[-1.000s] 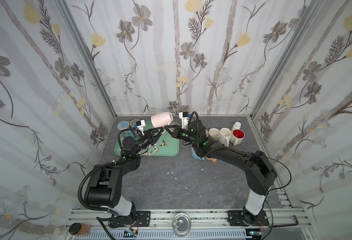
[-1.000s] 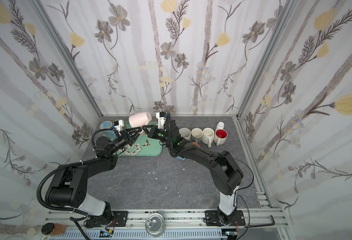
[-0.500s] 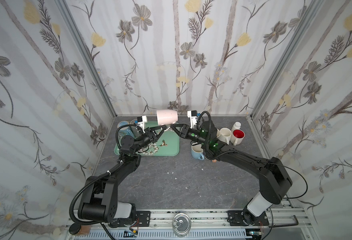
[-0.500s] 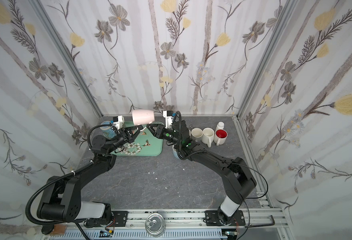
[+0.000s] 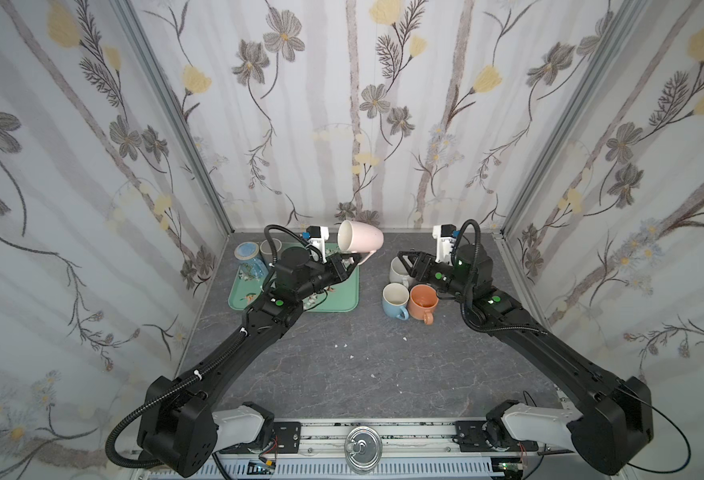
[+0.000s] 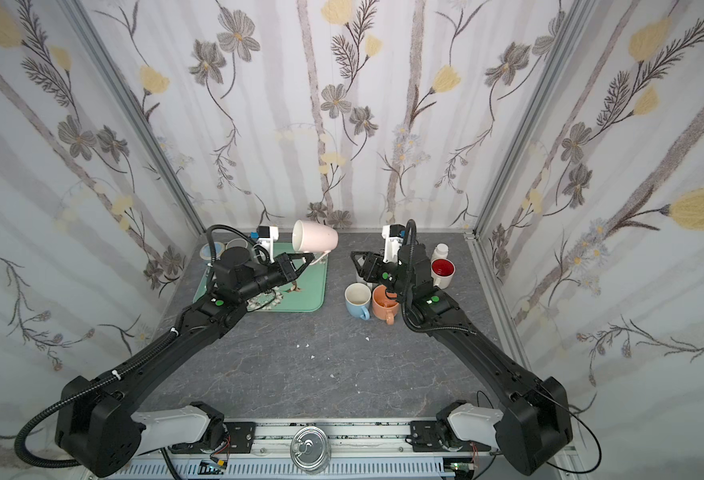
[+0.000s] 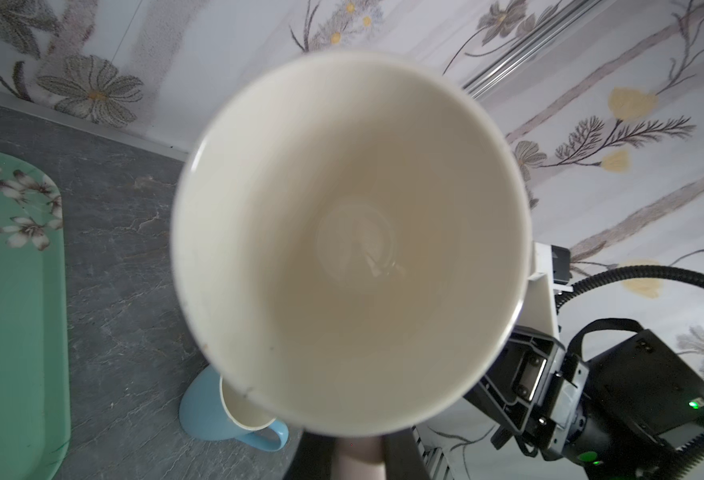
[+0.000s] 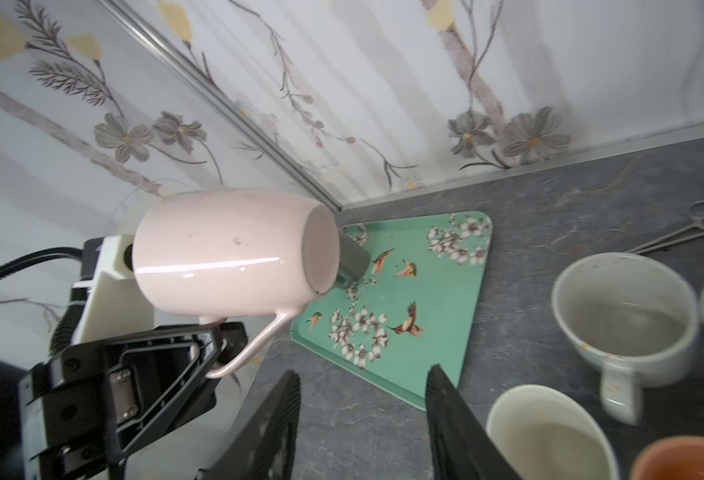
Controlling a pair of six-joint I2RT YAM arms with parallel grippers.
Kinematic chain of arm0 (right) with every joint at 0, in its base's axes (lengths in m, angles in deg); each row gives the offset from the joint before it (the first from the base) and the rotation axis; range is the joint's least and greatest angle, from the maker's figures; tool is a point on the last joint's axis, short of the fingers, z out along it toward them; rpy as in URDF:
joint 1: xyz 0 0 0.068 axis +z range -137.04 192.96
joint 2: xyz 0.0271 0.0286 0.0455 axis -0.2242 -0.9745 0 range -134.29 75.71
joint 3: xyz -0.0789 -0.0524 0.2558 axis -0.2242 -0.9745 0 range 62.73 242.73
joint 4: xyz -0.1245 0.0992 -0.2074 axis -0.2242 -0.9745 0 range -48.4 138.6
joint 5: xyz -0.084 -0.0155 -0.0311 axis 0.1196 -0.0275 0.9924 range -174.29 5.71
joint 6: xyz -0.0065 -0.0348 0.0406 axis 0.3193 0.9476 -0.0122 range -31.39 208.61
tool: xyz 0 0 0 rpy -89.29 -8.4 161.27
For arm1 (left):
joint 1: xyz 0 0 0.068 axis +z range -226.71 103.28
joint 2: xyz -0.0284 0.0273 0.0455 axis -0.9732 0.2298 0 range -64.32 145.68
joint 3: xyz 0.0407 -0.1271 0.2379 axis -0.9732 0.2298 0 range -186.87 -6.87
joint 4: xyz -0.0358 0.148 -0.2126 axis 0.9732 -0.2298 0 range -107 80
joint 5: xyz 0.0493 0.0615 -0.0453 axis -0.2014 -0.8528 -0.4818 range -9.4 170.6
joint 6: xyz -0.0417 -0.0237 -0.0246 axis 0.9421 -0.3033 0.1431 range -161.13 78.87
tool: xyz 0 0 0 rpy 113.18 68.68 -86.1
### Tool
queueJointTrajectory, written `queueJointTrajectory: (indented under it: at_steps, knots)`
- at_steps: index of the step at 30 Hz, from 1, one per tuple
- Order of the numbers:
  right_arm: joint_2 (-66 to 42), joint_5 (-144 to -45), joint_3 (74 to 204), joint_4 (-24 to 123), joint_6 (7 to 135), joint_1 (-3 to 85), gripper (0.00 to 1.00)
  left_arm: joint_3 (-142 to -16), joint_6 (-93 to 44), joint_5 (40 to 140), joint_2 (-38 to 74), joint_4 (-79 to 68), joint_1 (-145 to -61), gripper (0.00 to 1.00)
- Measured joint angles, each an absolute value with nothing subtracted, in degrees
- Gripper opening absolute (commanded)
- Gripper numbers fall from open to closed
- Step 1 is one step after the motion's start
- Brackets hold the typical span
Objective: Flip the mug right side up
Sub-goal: 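Grasp the pink mug with the left gripper while the right gripper releases, then carry the pink mug with the left gripper and lower it beside the orange mug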
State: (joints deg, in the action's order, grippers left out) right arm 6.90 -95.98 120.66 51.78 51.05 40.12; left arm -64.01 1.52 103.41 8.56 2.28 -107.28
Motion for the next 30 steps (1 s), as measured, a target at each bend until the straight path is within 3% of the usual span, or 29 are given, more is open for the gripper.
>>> queueJointTrajectory:
  at_steps: [10,18,30]
  knots:
    - [16.3,-91.5,114.3,33.3,57.8,15.9,0.56,-81.0,-5.4,82.0,23.7,-16.0,-128.9,0.00]
    - [17.2,-97.3,112.3,29.2,60.2,-1.2,0.55,-100.1,-6.8,75.5,41.7,-23.8,-139.3,0.00]
    - [20.4,-101.5,110.3,29.9,60.4,-9.5,0.56,-125.7,-1.5,70.5,64.6,-36.5,-146.3,0.00]
